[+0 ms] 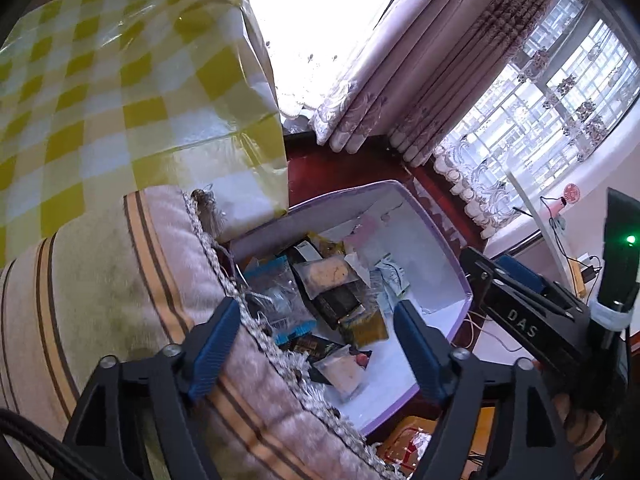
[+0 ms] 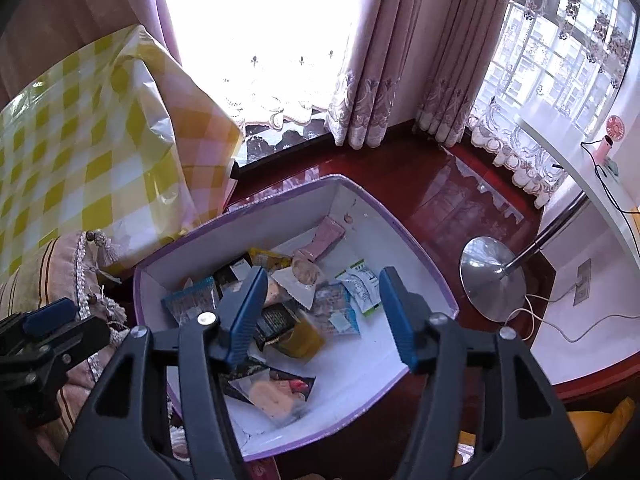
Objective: Organize snacks
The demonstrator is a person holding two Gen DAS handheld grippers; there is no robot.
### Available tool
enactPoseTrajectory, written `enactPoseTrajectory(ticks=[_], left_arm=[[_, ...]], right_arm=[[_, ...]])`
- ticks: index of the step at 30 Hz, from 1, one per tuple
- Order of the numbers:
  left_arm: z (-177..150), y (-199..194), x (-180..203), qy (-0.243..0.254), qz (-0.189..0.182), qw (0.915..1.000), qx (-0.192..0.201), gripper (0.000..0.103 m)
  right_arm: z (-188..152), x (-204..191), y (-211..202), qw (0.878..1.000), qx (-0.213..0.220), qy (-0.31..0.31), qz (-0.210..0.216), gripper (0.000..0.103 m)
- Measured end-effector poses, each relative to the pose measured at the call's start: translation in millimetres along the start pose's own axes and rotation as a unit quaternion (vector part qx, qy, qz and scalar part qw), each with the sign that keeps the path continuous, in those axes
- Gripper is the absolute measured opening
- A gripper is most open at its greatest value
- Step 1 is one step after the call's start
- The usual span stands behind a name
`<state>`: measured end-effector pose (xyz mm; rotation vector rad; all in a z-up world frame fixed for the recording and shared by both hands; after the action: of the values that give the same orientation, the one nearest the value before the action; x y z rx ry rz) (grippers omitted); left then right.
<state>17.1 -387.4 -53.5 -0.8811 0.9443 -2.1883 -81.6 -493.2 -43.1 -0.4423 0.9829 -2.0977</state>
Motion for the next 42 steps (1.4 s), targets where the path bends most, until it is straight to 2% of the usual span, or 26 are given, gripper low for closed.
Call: enactPoseTrajectory(ticks=[9, 15, 30, 42], left_arm=[[-4.3, 4.6, 2.1, 0.013, 0.004, 0.9997, -0.018, 0.085], [-7.1, 8.8, 4.7, 0.028, 0.004, 0.9991, -0.032, 0.089], [-8.0, 11.3, 5.4, 0.039, -0.010, 0.9983, -0.042, 0.098], [-8.7, 12.3, 9.1, 0.044, -0.011, 0.9980, -0.045, 0.100]], right_arm=[[-8.0, 14.7, -0.3, 1.000, -0.010, 0.009, -0.007, 0.063], [-9.1, 14.8, 1.4, 1.000, -0.014, 0.009, -0.006, 0.063], [-12.1, 14.6, 3.3, 1.000, -0.020, 0.008, -0.002, 0.063], [-14.5, 14.5, 4.9, 1.000, -0.024, 0.009, 0.000, 0.063]])
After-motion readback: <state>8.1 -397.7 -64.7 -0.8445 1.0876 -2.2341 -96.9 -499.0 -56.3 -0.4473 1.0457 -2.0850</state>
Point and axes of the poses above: each gripper's, at about its wrist camera, not at the fingertips, and y roughly the way its jaws point, x to its right, z to its top, the point moved 8 cm from there along y, roughly the way its jaws point, and after that the axes turned 7 degrees about y, right-handed, at the moved point
